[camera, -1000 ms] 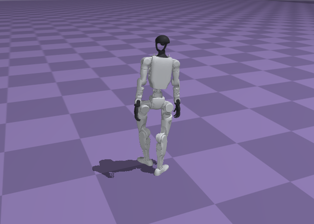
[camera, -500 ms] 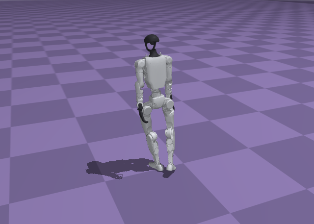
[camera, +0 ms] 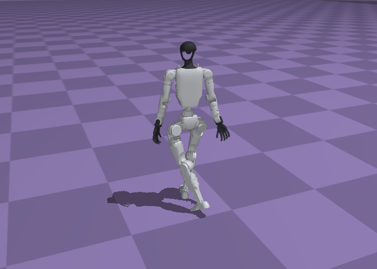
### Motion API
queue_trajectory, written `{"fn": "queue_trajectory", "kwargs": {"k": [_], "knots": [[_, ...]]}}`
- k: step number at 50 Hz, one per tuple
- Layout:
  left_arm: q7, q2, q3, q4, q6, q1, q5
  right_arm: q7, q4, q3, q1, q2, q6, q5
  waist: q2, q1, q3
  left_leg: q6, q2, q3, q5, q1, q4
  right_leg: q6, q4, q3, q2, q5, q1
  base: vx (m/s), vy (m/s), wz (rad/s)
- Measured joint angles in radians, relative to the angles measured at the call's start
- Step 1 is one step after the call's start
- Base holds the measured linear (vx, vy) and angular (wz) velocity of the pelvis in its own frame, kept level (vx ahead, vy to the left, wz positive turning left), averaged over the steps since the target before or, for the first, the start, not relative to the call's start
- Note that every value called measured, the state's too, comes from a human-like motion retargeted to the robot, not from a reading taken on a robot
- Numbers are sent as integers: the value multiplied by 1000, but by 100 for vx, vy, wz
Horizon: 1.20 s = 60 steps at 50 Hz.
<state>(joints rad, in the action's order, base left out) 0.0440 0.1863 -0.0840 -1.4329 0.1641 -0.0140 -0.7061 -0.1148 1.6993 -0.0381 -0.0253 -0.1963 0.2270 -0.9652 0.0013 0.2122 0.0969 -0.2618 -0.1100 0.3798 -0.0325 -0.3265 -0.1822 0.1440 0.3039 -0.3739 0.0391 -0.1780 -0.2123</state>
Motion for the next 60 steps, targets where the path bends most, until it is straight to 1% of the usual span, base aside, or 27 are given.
{"fn": "queue_trajectory", "kwargs": {"k": [2,5,7,10,13,15,17,18,20,22,23,25,27,28,30,33,35,40,43,47,48,50,52,53,55,58,60], "knots": [[61,-5,30,-24,14,51,-88,-4,1,0,18,-2,27,32,-20,-47,27,0,51,66,-109,-17,-172,37,-54,15,28,-44,129,99,-52,-115],[135,-25,45,-60,47,99,-197,19,1,64,56,2,87,143,-45,-109,69,0,83,-35,-253,115,-547,51,-111,105,31,-73,256,75,-41,-38],[198,-34,30,-65,59,122,-223,67,1,114,100,18,111,266,-36,-131,72,0,118,-95,-170,269,-798,53,-154,69,26,-82,303,55,-20,38],[247,-44,-12,-68,61,154,-195,127,-6,162,176,43,99,426,-17,-178,67,0,243,-62,-4,428,-992,50,-204,66,48,-98,359,56,-3,28],[234,-52,-57,-65,76,161,-138,152,-65,158,244,70,56,479,-3,-227,51,0,272,12,29,570,-923,-1,-244,33,37,-93,387,30,44,54],[210,-65,-75,-60,81,166,-103,146,-120,130,271,79,30,448,-8,-245,29,0,194,82,20,644,-722,-66,-267,4,-13,-71,390,26,69,106],[191,-75,-80,-53,79,157,-72,127,-188,96,292,70,7,385,-5,-242,10,115,91,46,-18,692,-424,-103,-280,-40,-23,-72,396,39,31,99],[185,-76,-83,-50,78,149,-58,114,-224,79,301,65,-2,348,8,-249,10,205,64,-4,-46,700,-281,-111,-288,-52,2,-80,415,55,4,39],[181,-79,-84,-37,75,134,-45,102,-288,50,314,58,-16,291,38,-272,20,359,45,-128,-91,713,-70,-131,-302,-57,53,-93,466,54,-5,-3],[184,-84,-74,-21,63,121,-44,100,-327,30,316,55,-25,267,53,-286,24,450,48,-157,-115,720,20,-170,-306,-69,75,-94,513,73,-2,1],[184,-87,-67,-14,57,116,-46,100,-336,24,315,55,-29,263,53,-289,22,440,41,-133,-131,720,32,-193,-302,-70,75,-89,528,71,-3,22],[181,-93,-53,-3,49,100,-53,90,-345,15,306,56,-30,264,33,-279,9,287,31,-39,-183,717,-2,-245,-285,-82,53,-59,540,61,-4,34],[167,-104,-57,7,49,92,-64,75,-328,12,286,67,-24,262,2,-291,2,188,-6,-82,-125,722,-58,-292,-242,-76,11,13,550,104,0,-35],[159,-108,-62,9,49,88,-66,73,-311,11,275,76,-20,262,-12,-306,0,174,-27,-157,-101,736,-100,-309,-215,-84,-12,66,556,102,-2,-75],[147,-111,-64,9,47,85,-58,81,-271,2,243,92,-7,278,-12,-310,-11,131,-26,-192,-62,709,-134,-304,-140,-148,-40,205,564,78,-5,-47],[161,-110,-68,10,49,72,-43,101,-216,0,197,99,13,304,35,-269,-13,76,32,-185,4,608,-123,-240,80,-180,-47,420,519,76,-1,-5],[165,-105,-79,13,55,54,-32,124,-206,15,170,101,31,300,72,-245,8,63,56,-231,35,546,-124,-190,287,-194,-69,470,458,85,1,-39],[94,-65,-67,20,83,-28,27,189,-225,39,121,75,66,208,80,-171,42,25,48,-217,57,423,-47,-195,583,-181,-127,261,182,56,-5,1],[76,-45,-58,72,72,-62,57,166,-226,30,97,58,91,144,46,-123,42,7,-5,-226,53,361,16,-204,478,-188,-126,147,42,53,-11,41],[48,-14,-49,164,19,-78,102,125,-207,47,70,58,66,151,-35,-93,50,0,-93,-254,75,260,64,-146,106,-42,-56,63,-64,59,-25,24],[29,-6,-46,177,4,-79,113,117,-200,55,64,62,63,163,-53,-91,56,0,-105,-257,90,227,65,-119,20,7,-44,57,-65,76,-36,26],[-10,6,-41,185,-10,-74,132,103,-182,63,50,68,57,183,-65,-93,61,0,-95,-234,132,159,56,18,-80,25,-19,119,-46,74,-36,10],[-36,6,-55,171,-6,-70,138,80,-151,67,59,71,53,200,-65,-116,65,0,-66,-191,161,125,-4,93,-47,-55,-8,71,9,72,-44,-30],[-40,-2,-66,164,-2,-69,134,69,-134,79,73,70,59,206,-68,-123,75,0,-51,-161,158,119,-60,91,-37,-102,-29,52,41,81,-49,-21],[-43,-31,-80,143,2,-59,134,47,-109,107,95,63,77,228,-86,-137,94,0,-35,-90,73,121,-210,79,-4,41,-11,10,73,87,-39,-7],[6,-64,-96,101,14,-26,109,20,-94,124,113,70,68,319,-85,-149,94,0,35,-33,-106,225,-520,64,-59,-42,-49,-28,178,60,-3,17],[75,-74,-85,79,24,-6,65,25,-96,134,134,70,65,387,-79,-161,95,0,63,-61,-83,336,-735,56,-92,-19,-38,-31,215,49,-11,34]]}}
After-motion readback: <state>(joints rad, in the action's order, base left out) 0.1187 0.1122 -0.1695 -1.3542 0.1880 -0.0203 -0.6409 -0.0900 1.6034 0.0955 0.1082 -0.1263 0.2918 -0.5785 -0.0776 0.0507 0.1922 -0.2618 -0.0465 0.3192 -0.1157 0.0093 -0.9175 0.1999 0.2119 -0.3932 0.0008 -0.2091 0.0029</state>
